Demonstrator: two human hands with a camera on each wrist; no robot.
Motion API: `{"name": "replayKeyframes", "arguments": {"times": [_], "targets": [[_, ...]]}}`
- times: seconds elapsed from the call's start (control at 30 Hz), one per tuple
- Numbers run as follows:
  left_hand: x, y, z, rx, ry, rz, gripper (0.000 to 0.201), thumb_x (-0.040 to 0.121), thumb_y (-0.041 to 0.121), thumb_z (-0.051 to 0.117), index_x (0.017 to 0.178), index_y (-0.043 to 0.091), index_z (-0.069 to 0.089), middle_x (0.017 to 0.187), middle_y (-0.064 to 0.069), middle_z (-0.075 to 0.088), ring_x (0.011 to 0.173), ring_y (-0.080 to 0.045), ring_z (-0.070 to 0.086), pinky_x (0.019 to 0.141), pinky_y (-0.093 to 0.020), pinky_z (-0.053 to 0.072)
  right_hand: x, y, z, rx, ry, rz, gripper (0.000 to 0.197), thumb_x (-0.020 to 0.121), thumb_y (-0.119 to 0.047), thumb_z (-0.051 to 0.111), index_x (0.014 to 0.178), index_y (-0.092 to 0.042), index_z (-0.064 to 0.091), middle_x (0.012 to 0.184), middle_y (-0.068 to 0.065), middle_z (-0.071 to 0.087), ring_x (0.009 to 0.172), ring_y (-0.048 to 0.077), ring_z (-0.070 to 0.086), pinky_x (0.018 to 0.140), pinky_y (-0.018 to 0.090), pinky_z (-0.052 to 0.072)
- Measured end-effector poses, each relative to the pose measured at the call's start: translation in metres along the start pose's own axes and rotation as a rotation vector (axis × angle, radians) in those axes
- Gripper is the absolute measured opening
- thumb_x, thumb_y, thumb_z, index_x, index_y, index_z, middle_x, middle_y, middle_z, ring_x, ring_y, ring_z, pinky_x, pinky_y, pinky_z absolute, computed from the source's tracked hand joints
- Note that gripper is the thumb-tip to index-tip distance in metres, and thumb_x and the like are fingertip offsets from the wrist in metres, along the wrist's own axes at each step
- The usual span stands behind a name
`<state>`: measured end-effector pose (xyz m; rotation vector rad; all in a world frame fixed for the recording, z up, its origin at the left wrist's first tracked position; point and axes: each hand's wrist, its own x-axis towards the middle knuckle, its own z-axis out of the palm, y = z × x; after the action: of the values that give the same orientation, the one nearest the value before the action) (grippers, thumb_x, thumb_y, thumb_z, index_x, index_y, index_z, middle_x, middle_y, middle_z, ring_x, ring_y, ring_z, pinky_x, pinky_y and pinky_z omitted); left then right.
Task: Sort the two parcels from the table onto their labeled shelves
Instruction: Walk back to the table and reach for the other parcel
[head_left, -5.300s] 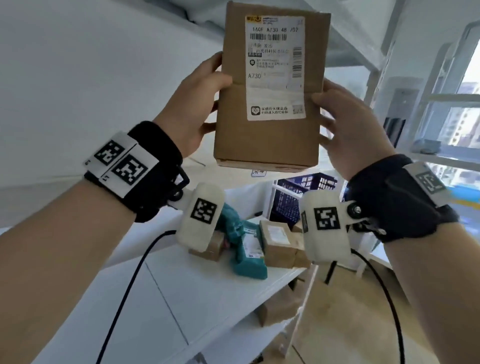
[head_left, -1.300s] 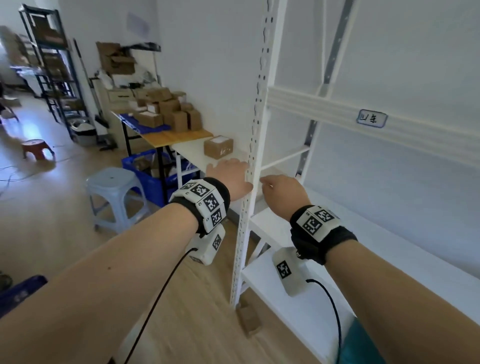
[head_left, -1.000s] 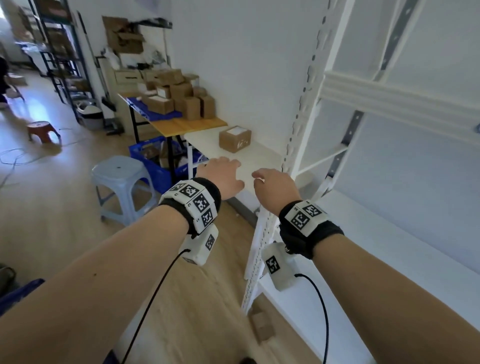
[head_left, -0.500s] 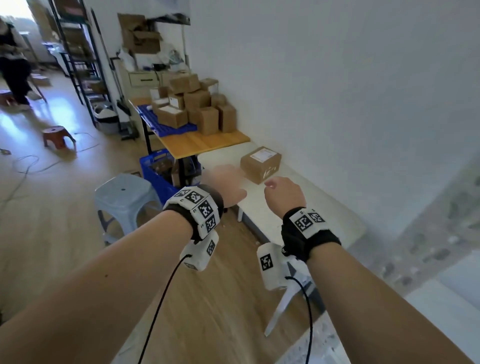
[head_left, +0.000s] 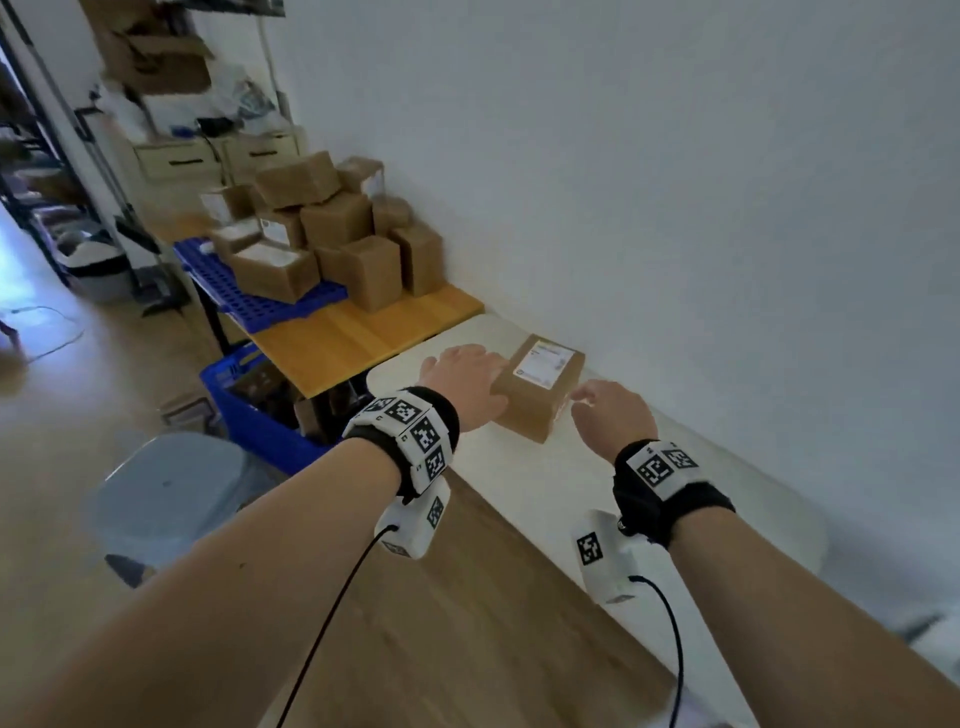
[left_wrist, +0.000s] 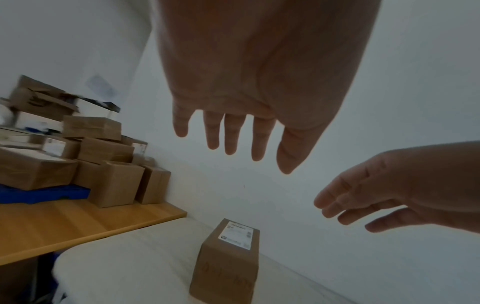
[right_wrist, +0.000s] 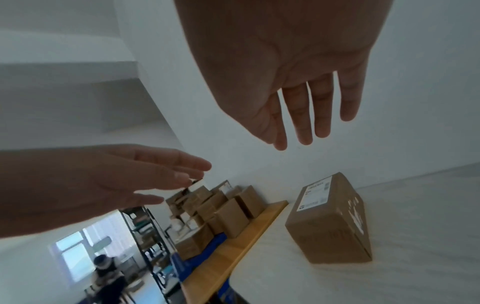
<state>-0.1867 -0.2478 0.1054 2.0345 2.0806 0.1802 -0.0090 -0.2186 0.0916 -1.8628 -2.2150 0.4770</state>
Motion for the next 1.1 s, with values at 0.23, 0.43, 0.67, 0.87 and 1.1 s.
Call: {"name": "replayKeyframes", "arguments": {"times": [0.23, 0.43, 0.67, 0.87, 1.1], "targets": [[0.09, -0.061, -0.01, -0.09, -0.082, 0.086, 0.054, 0.092, 0.035, 0.049, 0.143, 0.021, 0.042, 0.151, -0.002, 0.041, 0.138, -0.024, 0.038, 0.112, -0.045, 0.032, 0.059, -0.024, 0.008, -0.023, 0.008, 0.14, 0.033, 0.094, -0.019, 0.044, 0.12, -0.02, 0.064, 0.133, 0.003, 0.061, 0.119, 0.023, 0.057, 0.095, 0.031, 0.044], [0.149, -0.067, 0.008, -0.22, -0.19, 0.122, 0.055, 0.092, 0.034, 0.052, 0.143, 0.017, 0.043, 0.148, -0.005, 0.044, 0.136, -0.025, 0.041, 0.112, -0.043, 0.033, 0.101, -0.016, 0.027, -0.049, -0.018, 0.217, 0.033, 0.094, -0.02, 0.045, 0.121, -0.02, 0.064, 0.134, 0.001, 0.06, 0.12, 0.022, 0.056, 0.096, 0.031, 0.043], [0.225, -0.058, 0.02, -0.303, -0.273, 0.092, 0.056, 0.093, 0.03, 0.053, 0.145, 0.016, 0.039, 0.15, -0.006, 0.043, 0.134, -0.024, 0.044, 0.108, -0.033, 0.034, 0.167, 0.012, 0.042, -0.014, -0.048, 0.281, 0.032, 0.094, -0.021, 0.045, 0.119, -0.019, 0.065, 0.132, 0.002, 0.061, 0.12, 0.022, 0.056, 0.096, 0.032, 0.044], [0.294, -0.047, 0.038, -0.427, -0.338, 0.003, 0.059, 0.094, 0.027, 0.053, 0.148, 0.014, 0.033, 0.152, -0.009, 0.039, 0.137, -0.026, 0.041, 0.107, -0.033, 0.033, 0.227, 0.039, 0.048, 0.04, -0.115, 0.353, 0.032, 0.094, -0.023, 0.046, 0.12, -0.018, 0.065, 0.13, 0.002, 0.063, 0.117, 0.022, 0.059, 0.097, 0.033, 0.046], [0.34, -0.055, 0.07, -0.559, -0.479, -0.136, 0.066, 0.093, 0.027, 0.055, 0.15, 0.012, 0.027, 0.154, -0.012, 0.035, 0.14, -0.029, 0.037, 0.109, -0.035, 0.031, 0.262, 0.055, 0.063, 0.051, -0.205, 0.408, 0.036, 0.095, -0.026, 0.045, 0.126, -0.016, 0.06, 0.133, 0.004, 0.06, 0.121, 0.022, 0.056, 0.099, 0.033, 0.043]]}}
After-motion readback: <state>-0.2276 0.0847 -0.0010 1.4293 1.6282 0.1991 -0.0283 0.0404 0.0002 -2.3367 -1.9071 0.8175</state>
